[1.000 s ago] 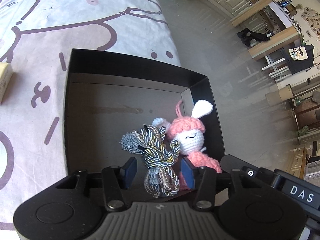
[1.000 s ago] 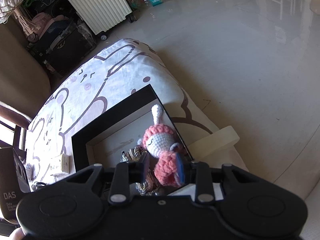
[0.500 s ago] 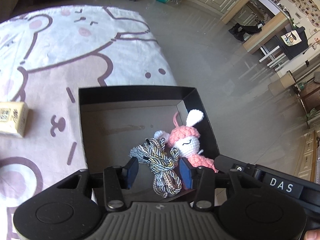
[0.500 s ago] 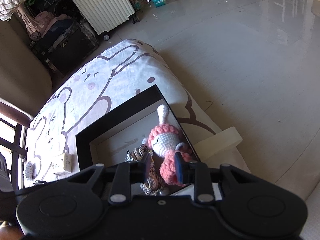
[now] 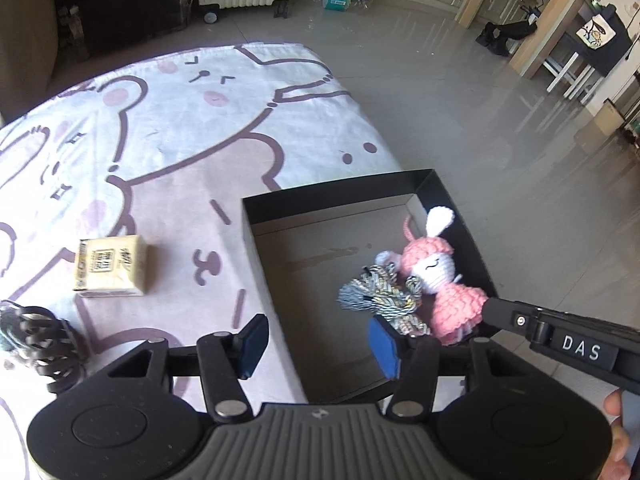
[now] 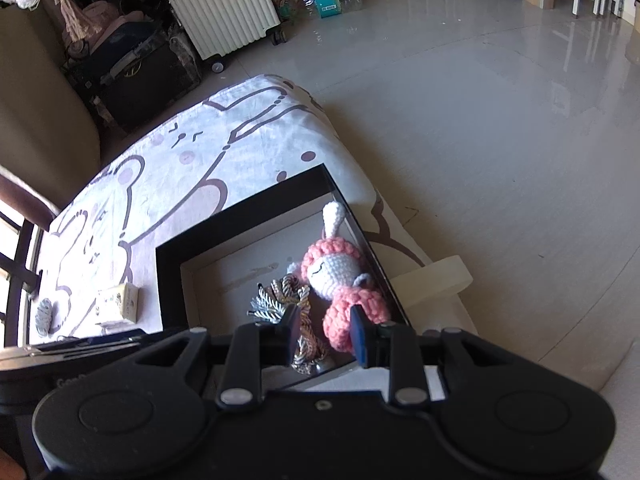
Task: Organize objects
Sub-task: 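Lower the bunny and rope into the box and open both grippers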
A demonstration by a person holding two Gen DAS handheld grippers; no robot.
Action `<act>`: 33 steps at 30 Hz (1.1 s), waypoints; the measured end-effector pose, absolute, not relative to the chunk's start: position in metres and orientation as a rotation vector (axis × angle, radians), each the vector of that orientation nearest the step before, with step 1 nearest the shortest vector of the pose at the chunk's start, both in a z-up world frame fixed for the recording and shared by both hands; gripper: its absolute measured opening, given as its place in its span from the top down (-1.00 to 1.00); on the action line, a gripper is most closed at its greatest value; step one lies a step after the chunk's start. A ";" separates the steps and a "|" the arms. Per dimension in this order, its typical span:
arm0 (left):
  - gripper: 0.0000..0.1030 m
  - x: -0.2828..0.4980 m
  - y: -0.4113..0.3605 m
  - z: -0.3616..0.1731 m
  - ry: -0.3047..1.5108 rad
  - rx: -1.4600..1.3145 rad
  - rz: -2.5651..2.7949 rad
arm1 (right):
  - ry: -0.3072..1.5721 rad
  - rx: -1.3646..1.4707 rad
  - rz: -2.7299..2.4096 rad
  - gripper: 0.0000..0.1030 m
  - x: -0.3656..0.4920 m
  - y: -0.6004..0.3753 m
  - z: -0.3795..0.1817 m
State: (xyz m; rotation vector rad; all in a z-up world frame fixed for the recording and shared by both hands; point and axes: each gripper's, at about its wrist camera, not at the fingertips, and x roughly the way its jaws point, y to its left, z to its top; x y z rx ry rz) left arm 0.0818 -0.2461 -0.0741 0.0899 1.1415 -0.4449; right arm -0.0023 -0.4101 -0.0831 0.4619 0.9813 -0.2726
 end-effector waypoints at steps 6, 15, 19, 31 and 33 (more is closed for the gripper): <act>-0.30 0.077 -0.228 -0.069 1.131 0.126 -0.388 | 0.993 0.444 -0.285 0.44 -0.006 -0.403 -0.082; -0.70 0.070 -0.196 -0.063 1.114 0.103 -0.326 | 1.009 0.360 -0.304 0.32 -0.012 -0.385 -0.075; -0.89 0.067 -0.189 -0.059 1.096 0.095 -0.318 | 1.002 0.338 -0.312 0.12 -0.015 -0.380 -0.070; -1.00 0.059 -0.180 -0.056 1.076 0.119 -0.300 | 0.968 0.251 -0.424 -0.94 -0.032 -0.378 -0.064; -1.00 0.058 -0.177 -0.055 1.074 0.120 -0.289 | 0.972 0.238 -0.426 -0.95 -0.033 -0.377 -0.065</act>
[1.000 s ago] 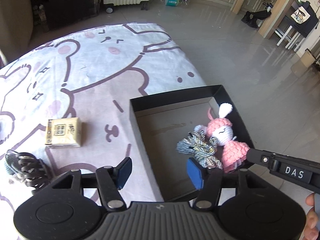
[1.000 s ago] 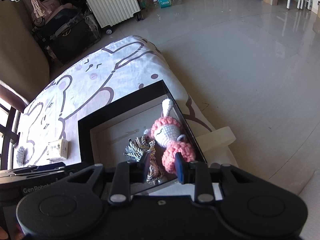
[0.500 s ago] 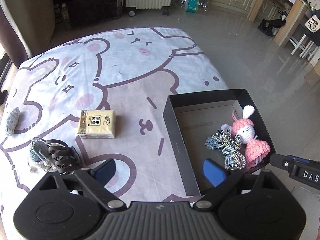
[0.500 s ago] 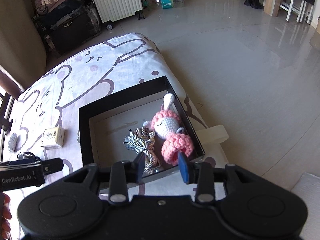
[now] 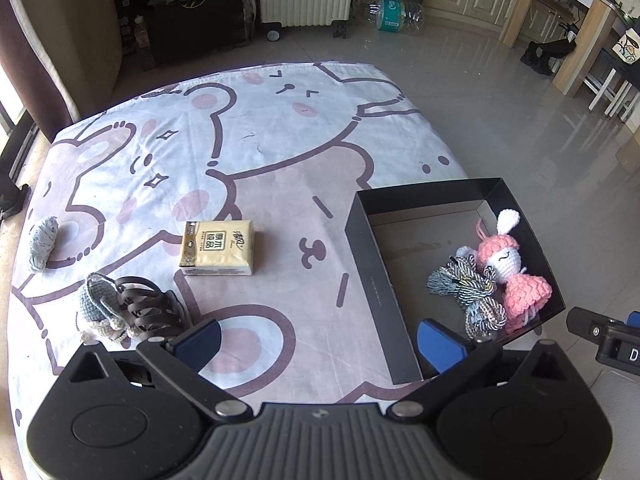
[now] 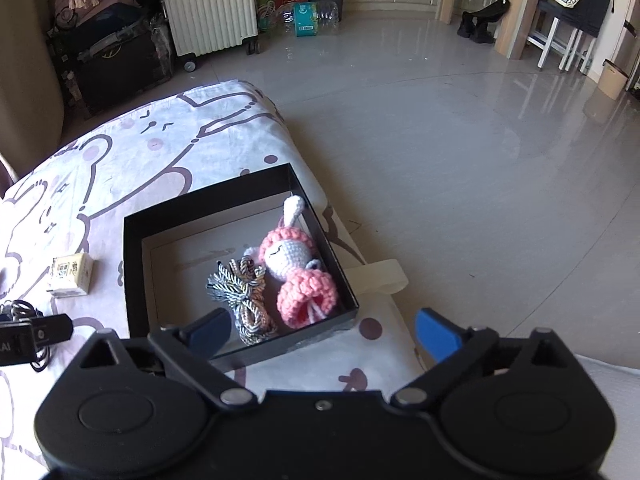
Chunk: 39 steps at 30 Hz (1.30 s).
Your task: Organize objects
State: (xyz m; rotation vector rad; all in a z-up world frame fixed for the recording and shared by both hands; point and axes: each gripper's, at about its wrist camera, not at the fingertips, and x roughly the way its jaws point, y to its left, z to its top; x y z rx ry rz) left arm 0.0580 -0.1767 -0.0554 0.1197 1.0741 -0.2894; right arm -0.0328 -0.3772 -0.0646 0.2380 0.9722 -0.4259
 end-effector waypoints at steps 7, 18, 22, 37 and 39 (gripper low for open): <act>-1.00 0.059 -0.172 -0.058 1.086 0.122 -0.272 | 0.967 0.219 -0.427 -1.00 -0.033 -0.375 -0.063; -1.00 0.058 -0.179 -0.054 1.086 0.104 -0.276 | 0.978 0.204 -0.422 -1.00 -0.035 -0.380 -0.058; -1.00 0.057 -0.179 -0.052 1.082 0.104 -0.268 | 0.978 0.205 -0.427 -1.00 -0.038 -0.384 -0.057; -1.00 0.057 -0.123 -0.044 1.075 0.056 -0.172 | 0.968 0.217 -0.395 -1.00 -0.024 -0.364 -0.053; -1.00 0.057 -0.112 -0.042 1.072 0.048 -0.152 | 0.965 0.215 -0.377 -1.00 -0.019 -0.355 -0.051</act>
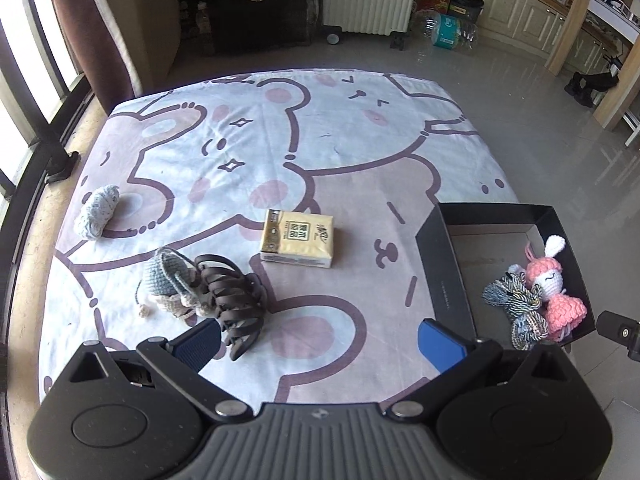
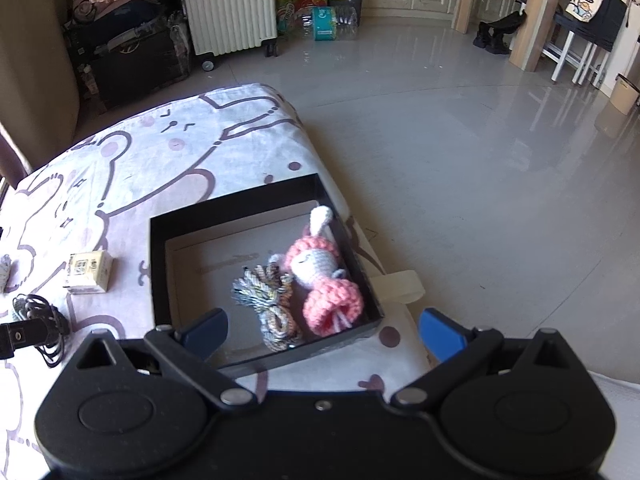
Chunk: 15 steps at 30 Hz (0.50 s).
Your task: Organize objects
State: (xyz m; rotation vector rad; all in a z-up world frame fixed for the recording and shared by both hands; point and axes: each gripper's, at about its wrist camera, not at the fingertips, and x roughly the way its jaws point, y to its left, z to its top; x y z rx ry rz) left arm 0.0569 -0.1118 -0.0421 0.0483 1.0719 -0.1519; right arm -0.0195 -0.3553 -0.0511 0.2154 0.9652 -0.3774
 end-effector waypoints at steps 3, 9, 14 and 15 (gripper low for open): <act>-1.00 0.058 -0.097 -0.040 1.071 0.040 -0.126 | 0.960 0.207 -0.344 -1.00 -0.011 -0.342 -0.047; -1.00 0.059 -0.063 -0.034 1.059 0.023 -0.066 | 0.954 0.166 -0.271 -1.00 0.004 -0.312 -0.042; -1.00 0.058 -0.040 -0.032 1.056 0.011 -0.027 | 0.957 0.140 -0.219 -1.00 0.015 -0.289 -0.041; -1.00 0.058 -0.035 -0.032 1.054 0.011 -0.020 | 0.959 0.133 -0.210 -1.00 0.017 -0.284 -0.041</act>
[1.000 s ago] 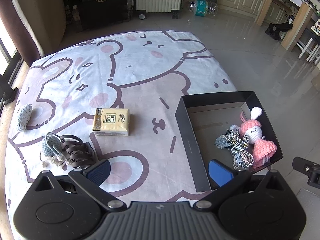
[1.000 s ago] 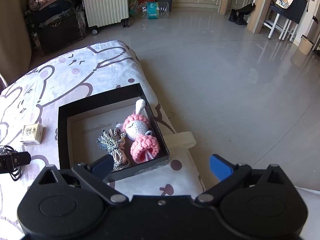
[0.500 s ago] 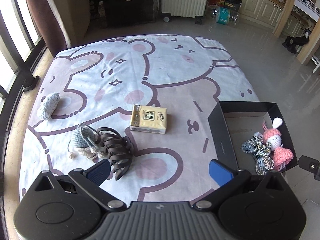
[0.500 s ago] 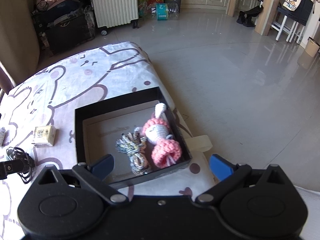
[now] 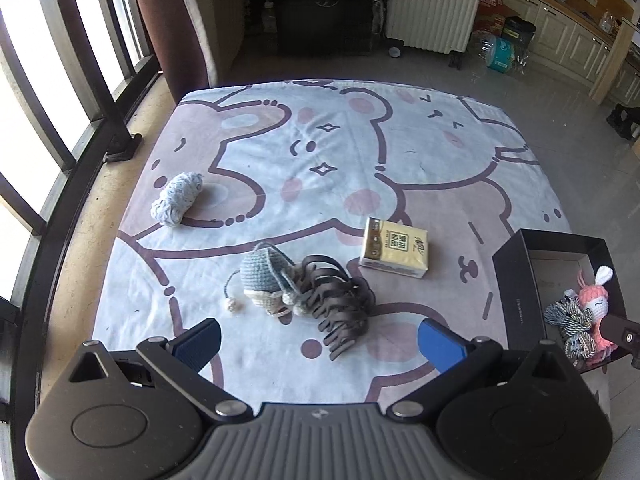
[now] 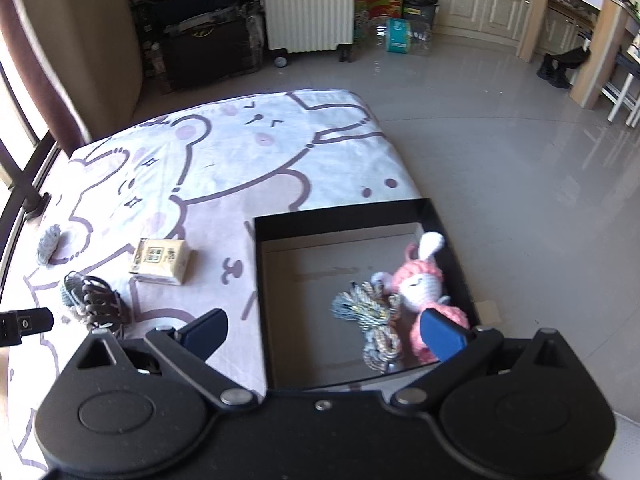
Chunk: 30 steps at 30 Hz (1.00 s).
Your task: Organize objects
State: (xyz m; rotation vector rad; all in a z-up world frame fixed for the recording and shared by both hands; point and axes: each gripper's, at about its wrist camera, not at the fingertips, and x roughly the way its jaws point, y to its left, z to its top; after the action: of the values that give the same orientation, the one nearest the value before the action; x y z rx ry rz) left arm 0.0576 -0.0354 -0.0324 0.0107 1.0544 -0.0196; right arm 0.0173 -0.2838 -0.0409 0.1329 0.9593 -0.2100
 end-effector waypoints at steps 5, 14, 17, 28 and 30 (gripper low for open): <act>-1.00 0.057 -0.011 -0.033 1.052 0.016 0.022 | 0.963 0.115 -0.166 -1.00 0.029 -0.261 -0.042; -1.00 0.059 0.033 -0.032 1.045 0.004 0.086 | 0.968 0.074 -0.072 -1.00 0.051 -0.214 -0.045; -1.00 0.061 0.044 -0.034 1.047 -0.007 0.098 | 0.972 0.064 -0.047 -1.00 0.057 -0.201 -0.046; -1.00 0.071 0.049 -0.040 1.049 0.002 0.065 | 0.969 0.026 -0.029 -1.00 0.065 -0.187 -0.049; -1.00 0.074 0.048 -0.041 1.047 -0.004 0.059 | 0.967 0.024 -0.034 -1.00 0.066 -0.188 -0.049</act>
State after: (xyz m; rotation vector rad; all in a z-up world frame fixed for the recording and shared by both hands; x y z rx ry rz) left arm 0.0736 0.0485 -0.0410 -0.0041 1.0474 0.0592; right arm 0.0663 -0.1880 -0.0489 0.0238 0.9670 -0.0345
